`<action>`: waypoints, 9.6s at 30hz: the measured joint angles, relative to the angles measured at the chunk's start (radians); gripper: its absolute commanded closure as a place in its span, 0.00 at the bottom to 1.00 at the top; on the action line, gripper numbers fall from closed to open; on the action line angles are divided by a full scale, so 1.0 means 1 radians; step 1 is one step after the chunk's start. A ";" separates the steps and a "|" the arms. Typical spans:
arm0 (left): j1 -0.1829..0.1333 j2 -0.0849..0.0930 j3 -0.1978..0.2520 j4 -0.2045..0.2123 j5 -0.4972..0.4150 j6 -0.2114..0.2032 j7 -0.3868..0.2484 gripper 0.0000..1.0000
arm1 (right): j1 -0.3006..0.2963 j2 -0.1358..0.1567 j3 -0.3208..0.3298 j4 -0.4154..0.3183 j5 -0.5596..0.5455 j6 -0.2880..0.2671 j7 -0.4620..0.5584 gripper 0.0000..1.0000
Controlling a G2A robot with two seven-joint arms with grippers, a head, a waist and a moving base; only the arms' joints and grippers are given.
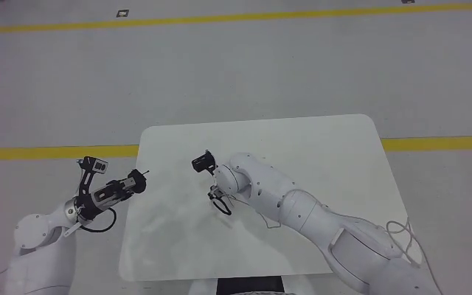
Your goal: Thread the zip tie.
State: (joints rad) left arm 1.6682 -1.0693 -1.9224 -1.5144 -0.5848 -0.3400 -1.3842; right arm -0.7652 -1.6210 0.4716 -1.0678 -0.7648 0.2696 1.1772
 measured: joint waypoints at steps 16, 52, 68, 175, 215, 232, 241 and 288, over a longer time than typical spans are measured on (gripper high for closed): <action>0.000 0.000 0.000 0.000 0.000 0.000 0.000 1.00 | -0.011 -0.017 -0.001 0.053 -0.042 0.005 0.033 0.73; 0.000 0.000 0.000 0.000 0.000 0.000 0.000 1.00 | 0.006 -0.091 -0.004 0.194 -0.071 0.009 0.001 0.84; 0.000 0.000 0.000 0.000 0.000 0.000 0.000 1.00 | 0.000 -0.104 0.006 0.191 -0.139 0.045 0.007 0.79; 0.000 0.000 0.000 0.000 0.000 0.000 0.000 1.00 | -0.350 0.051 0.528 -0.290 0.360 -0.480 -0.156 1.00; 0.000 0.000 0.000 0.000 0.000 0.000 0.000 1.00 | -0.318 0.017 0.418 -0.297 0.610 -0.610 -0.608 1.00; 0.026 -0.008 0.044 -0.052 0.021 0.000 0.113 1.00 | -0.371 0.021 0.397 -0.342 0.451 -0.584 -0.796 1.00; 0.045 -0.037 0.083 -0.103 0.097 0.000 0.269 1.00 | -0.416 0.016 0.361 -0.372 0.260 -0.518 -1.041 1.00; 0.020 -0.095 0.213 -0.107 0.140 0.000 0.470 1.00 | -0.510 -0.001 0.294 -0.361 -0.008 -0.367 -1.363 1.00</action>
State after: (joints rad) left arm 1.6880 -1.1645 -1.7089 -1.6212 -0.4448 -0.3400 -0.9142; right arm -1.2754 -1.6221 0.7660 -1.4286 -0.7723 -0.0972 -0.1861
